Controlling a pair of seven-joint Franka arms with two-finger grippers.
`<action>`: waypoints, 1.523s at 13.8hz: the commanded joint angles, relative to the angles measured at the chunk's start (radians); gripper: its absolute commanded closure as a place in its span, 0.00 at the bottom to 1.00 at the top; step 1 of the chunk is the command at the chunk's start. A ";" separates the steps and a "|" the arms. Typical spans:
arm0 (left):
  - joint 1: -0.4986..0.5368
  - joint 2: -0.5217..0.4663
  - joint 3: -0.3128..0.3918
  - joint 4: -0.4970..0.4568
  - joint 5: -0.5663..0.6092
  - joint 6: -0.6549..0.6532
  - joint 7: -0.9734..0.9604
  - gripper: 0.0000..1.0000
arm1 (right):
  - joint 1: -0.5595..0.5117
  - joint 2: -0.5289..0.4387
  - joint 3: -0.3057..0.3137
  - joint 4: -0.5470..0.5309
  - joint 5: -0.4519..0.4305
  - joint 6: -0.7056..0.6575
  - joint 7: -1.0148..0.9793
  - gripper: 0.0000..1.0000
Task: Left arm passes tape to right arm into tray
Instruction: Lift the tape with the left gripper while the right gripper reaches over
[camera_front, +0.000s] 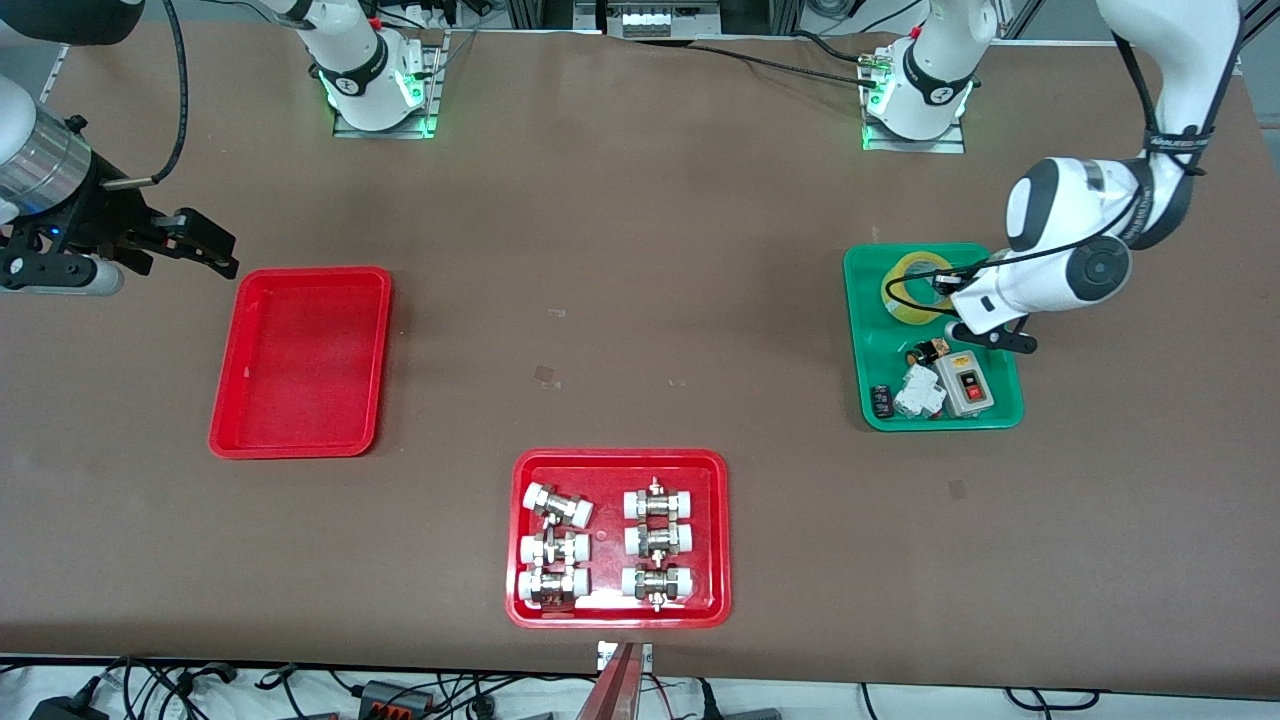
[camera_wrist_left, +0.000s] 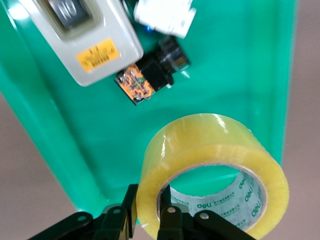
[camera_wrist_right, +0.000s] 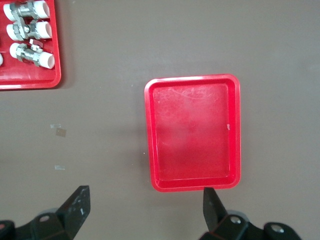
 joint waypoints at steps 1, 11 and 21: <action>-0.007 -0.013 -0.045 0.143 -0.010 -0.135 0.020 0.99 | 0.009 -0.002 -0.003 0.013 0.006 -0.015 -0.003 0.00; -0.064 0.110 -0.317 0.628 -0.249 -0.306 -0.267 1.00 | 0.007 0.030 -0.003 0.007 0.006 -0.089 -0.100 0.00; -0.334 0.392 -0.314 0.781 -0.317 0.069 -0.665 0.99 | 0.001 0.082 -0.003 0.004 0.135 -0.149 -0.100 0.00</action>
